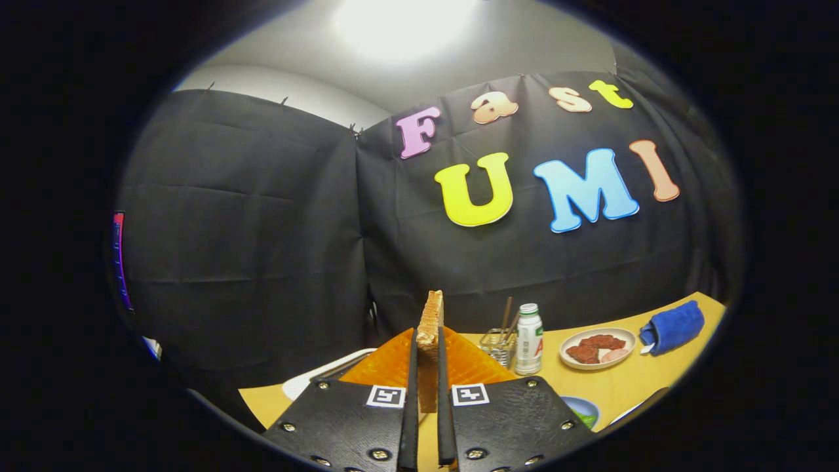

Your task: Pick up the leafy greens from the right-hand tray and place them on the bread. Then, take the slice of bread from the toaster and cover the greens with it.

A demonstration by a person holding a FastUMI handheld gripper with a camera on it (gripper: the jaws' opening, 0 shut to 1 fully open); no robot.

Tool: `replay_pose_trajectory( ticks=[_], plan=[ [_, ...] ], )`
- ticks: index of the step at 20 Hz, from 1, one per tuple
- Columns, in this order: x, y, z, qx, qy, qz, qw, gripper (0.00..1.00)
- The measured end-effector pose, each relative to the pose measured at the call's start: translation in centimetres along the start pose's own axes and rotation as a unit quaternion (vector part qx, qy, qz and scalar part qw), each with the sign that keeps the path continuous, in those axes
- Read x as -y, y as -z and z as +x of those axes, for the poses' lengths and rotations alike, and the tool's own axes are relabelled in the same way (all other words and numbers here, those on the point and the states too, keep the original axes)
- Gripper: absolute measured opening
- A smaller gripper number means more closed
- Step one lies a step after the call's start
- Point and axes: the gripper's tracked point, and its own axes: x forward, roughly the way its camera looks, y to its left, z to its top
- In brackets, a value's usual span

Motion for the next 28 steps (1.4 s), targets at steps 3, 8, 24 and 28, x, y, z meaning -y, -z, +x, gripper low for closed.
replay_pose_trajectory(
  ticks=[3,8,24,28],
  plan=[
    [4.6,2.2,-1.3,-0.028,0.038,-0.019,0.999,0.12],
    [12.1,5.9,-3.5,-0.077,0.102,-0.028,0.991,0.12],
    [13.5,13.7,-3.8,-0.150,0.115,-0.020,0.982,0.12],
    [11.5,14.9,-3.0,-0.165,0.095,-0.011,0.982,0.12]
  ],
)
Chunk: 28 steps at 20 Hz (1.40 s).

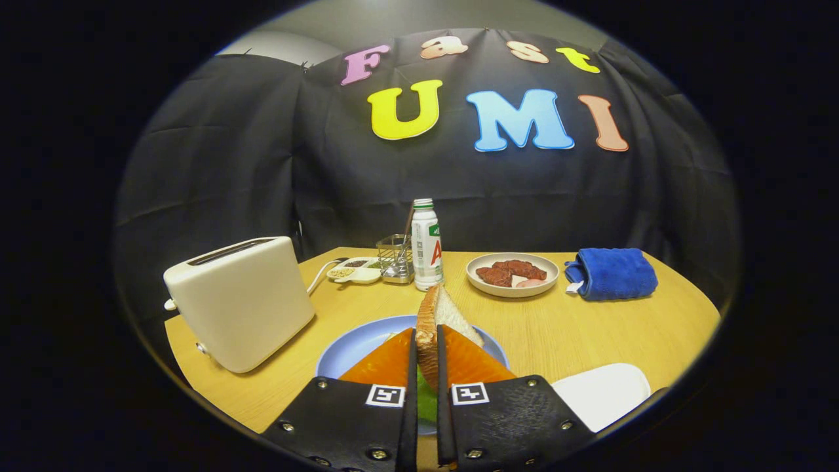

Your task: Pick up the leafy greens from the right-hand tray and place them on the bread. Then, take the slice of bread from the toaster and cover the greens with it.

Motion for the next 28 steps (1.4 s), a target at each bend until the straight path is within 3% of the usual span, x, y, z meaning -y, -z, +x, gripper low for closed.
replay_pose_trajectory(
  ticks=[8,13,22,24,28],
  plan=[
    [-3.6,3.8,1.7,-0.052,-0.031,-0.030,0.998,0.12],
    [-4.3,4.8,2.1,-0.083,-0.044,0.001,0.996,0.12],
    [-4.1,3.6,1.3,-0.047,-0.018,-0.039,0.998,0.12],
    [-4.3,3.7,1.3,-0.041,-0.022,-0.038,0.998,0.23],
    [-4.6,3.4,1.2,-0.033,-0.032,-0.023,0.999,0.31]
  ],
)
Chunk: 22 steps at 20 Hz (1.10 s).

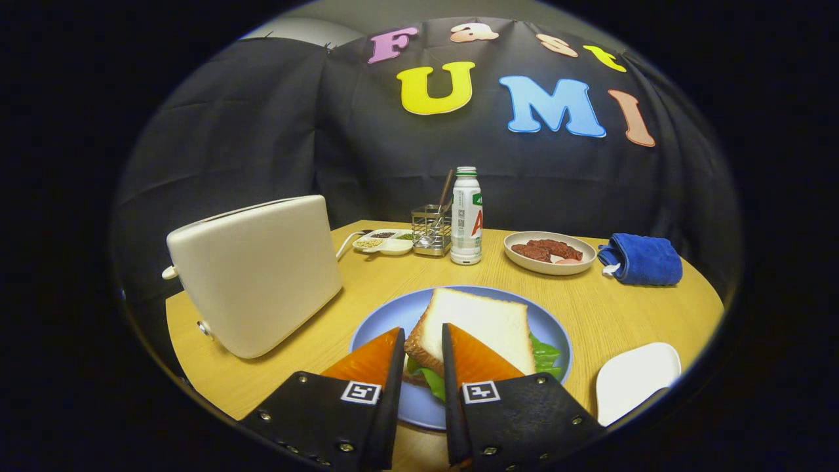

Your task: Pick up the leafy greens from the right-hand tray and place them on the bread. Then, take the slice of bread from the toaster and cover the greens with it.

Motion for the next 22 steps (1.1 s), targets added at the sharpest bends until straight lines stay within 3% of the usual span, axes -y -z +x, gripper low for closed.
replay_pose_trajectory(
  ticks=[3,7,8,9,16,22],
  plan=[
    [-0.2,0.1,0.0,0.001,-0.007,0.021,1.000,0.51],
    [0.1,-0.2,-0.2,0.013,-0.014,0.041,0.999,0.55],
    [0.1,-0.3,-0.3,0.016,-0.015,0.041,0.999,0.69],
    [0.0,-0.3,0.0,0.020,-0.016,0.038,0.999,0.93],
    [-1.1,-2.7,-3.2,0.126,-0.005,-0.032,0.991,0.93],
    [1.3,-6.4,-6.0,0.161,0.002,-0.025,0.987,0.97]
  ],
)
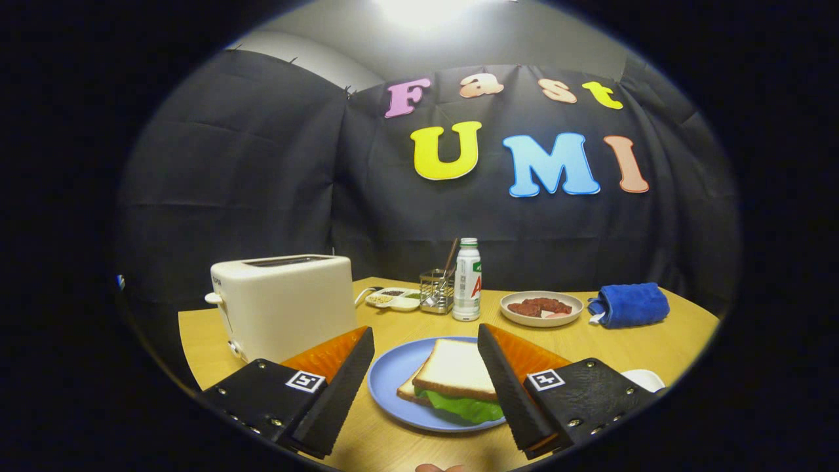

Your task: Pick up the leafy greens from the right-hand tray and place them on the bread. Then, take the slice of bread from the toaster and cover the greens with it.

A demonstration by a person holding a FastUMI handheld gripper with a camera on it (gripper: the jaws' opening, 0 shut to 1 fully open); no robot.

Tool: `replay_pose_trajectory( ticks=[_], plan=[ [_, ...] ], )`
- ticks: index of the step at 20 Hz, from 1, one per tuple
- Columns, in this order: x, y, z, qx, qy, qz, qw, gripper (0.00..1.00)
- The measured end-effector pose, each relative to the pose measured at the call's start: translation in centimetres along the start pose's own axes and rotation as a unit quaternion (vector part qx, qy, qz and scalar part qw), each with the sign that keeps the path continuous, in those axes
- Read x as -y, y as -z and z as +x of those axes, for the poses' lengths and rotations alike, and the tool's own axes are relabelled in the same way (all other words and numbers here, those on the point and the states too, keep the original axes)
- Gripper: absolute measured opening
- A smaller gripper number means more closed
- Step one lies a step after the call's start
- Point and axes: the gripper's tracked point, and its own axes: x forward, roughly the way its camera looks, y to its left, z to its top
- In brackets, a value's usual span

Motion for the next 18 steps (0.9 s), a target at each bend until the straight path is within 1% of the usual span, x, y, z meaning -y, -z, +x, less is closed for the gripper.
replay_pose_trajectory(
  ticks=[3,6,9,14,16,18],
  plan=[
    [3.6,-3.2,-1.1,0.021,0.018,0.004,1.000,0.96],
    [8.4,-5.7,-2.6,0.042,0.047,0.008,0.998,0.96],
    [13.0,-7.2,-4.6,0.058,0.068,0.023,0.996,0.96],
    [20.5,-8.5,-9.3,0.070,0.099,0.029,0.992,0.96],
    [23.9,-9.4,-11.4,0.079,0.115,0.021,0.990,0.96],
    [27.6,-10.5,-13.8,0.095,0.127,-0.002,0.987,0.96]
  ],
)
